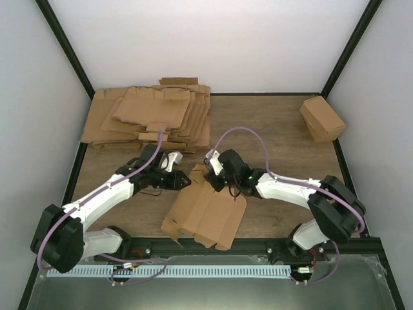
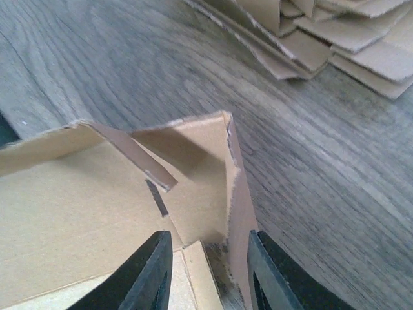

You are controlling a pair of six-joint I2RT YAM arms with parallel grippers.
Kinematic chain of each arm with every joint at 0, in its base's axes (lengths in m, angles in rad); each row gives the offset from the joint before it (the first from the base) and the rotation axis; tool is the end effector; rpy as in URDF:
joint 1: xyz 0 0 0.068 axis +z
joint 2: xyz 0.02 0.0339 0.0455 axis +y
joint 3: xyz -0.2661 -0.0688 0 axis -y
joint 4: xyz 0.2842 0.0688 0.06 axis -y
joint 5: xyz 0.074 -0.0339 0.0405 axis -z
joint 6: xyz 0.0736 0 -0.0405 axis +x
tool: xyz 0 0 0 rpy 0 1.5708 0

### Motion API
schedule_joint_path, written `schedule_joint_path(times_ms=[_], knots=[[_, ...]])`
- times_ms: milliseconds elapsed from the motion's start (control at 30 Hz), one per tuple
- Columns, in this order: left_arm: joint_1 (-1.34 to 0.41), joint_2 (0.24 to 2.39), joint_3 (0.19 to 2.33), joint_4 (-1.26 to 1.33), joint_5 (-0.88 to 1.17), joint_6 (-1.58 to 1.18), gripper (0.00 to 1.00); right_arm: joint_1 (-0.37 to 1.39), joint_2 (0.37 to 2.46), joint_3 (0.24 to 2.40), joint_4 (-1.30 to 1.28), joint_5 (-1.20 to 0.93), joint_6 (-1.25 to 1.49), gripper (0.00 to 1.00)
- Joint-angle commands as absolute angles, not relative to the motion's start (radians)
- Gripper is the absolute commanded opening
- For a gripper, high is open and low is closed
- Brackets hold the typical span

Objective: Fold the paper box

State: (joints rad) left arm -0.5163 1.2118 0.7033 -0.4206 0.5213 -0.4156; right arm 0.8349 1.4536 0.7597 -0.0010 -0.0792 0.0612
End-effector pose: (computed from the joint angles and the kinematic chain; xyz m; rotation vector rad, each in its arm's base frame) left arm 0.2310 -0.1733 0.1663 0.3633 2.6012 -1.0140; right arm 0.2366 0.2700 0.1478 -0.9174 2.1375 0.5548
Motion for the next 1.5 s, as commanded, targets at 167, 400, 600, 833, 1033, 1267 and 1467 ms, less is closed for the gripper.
schedule_joint_path(times_ms=[167,400,600,833,1033,1267,1467], knots=[[-0.6,1.244,0.789,-0.477,0.411,-0.397,0.34,0.84,1.534,0.816,0.025,-0.034,0.034,0.09],[-0.698,1.274,0.868,-0.545,0.267,-0.391,0.32,0.84,1.461,0.738,0.058,-0.009,0.059,0.01],[-0.809,1.331,0.924,-0.587,0.127,-0.393,0.31,0.842,1.39,0.668,0.078,0.002,0.096,0.01],[-0.939,1.38,0.986,-0.616,-0.015,-0.409,0.31,0.842,1.288,0.618,0.033,-0.009,0.164,0.01],[-1.011,1.407,1.023,-0.633,-0.06,-0.433,0.29,0.85,1.178,0.524,0.069,-0.017,0.26,0.01],[-1.051,1.43,1.069,-0.636,-0.055,-0.447,0.29,0.865,1.101,0.437,0.1,0.001,0.308,0.02],[-1.065,1.457,1.089,-0.63,-0.041,-0.452,0.29,0.867,1.044,0.396,0.088,0.003,0.331,0.04]])
